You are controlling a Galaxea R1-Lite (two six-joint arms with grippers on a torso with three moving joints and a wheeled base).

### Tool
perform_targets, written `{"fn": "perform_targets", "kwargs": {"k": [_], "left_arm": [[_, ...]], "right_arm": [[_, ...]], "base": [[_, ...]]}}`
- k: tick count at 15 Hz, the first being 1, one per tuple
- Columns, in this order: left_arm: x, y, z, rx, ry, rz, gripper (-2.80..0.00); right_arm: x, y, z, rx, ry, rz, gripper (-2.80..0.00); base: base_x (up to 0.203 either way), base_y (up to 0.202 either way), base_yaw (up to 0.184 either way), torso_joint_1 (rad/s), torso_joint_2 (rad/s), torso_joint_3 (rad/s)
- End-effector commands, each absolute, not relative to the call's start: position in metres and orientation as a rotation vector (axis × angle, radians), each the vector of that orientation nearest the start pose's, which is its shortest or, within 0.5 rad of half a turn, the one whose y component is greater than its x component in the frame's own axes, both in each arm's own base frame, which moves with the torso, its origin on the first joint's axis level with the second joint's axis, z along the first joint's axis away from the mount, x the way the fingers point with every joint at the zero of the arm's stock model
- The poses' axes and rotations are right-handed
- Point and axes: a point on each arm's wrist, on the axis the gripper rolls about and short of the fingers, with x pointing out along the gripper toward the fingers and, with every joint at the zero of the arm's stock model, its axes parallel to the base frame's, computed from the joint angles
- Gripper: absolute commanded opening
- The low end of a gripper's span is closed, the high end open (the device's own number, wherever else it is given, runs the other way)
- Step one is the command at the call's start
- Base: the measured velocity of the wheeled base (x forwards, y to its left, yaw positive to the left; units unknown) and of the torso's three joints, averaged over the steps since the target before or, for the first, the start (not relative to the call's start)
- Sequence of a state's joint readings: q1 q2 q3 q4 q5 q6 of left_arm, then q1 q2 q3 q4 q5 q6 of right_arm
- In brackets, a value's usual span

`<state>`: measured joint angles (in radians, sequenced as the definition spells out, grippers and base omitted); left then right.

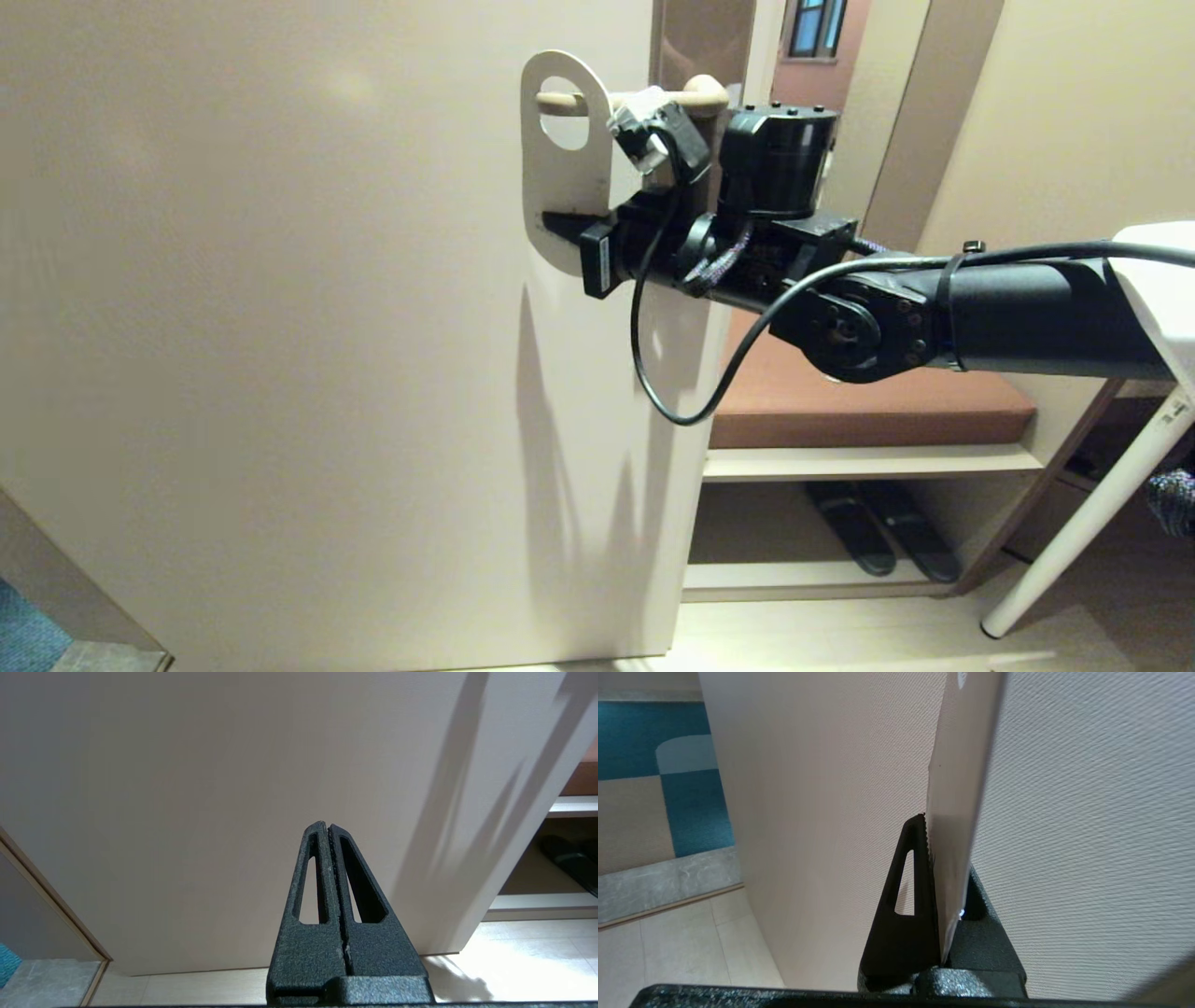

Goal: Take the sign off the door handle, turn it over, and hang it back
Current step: Take down the sign

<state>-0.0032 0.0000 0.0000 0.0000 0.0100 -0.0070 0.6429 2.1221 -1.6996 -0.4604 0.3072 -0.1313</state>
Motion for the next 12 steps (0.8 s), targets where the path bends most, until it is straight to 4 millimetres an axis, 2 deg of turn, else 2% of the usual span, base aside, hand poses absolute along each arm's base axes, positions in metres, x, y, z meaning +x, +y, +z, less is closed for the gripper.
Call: {"fn": "perform_targets", "kwargs": {"k": [1,7,10,12], "left_arm": [[-0.023,0.000,0.075,-0.008,0.000,0.008,-2.80],[-0.023,0.000,0.075,-0.008,0.000,0.008,-2.80],[-0.023,0.000,0.075,-0.008,0.000,0.008,-2.80],[-0.023,0.000,0.075,-0.008,0.000,0.008,-2.80]], "right_arm": [[0.353,0.279,0.254,-0.114,-0.099,0.959,-2.80],[0.328,0.299,0.258,-0.100,-0.097,1.031,-2.80],[0.312,0.295,0.264,-0.101,-0.091,1.047,-2.80],[0.298,0.283,0.275,-0.099,-0.097,1.049,-2.80]], "base": [[0.000,0.000,0.000,0.000,0.00,0.000],[0.000,0.000,0.000,0.000,0.00,0.000],[0.000,0.000,0.000,0.000,0.00,0.000],[0.000,0.000,0.000,0.000,0.00,0.000]]}}
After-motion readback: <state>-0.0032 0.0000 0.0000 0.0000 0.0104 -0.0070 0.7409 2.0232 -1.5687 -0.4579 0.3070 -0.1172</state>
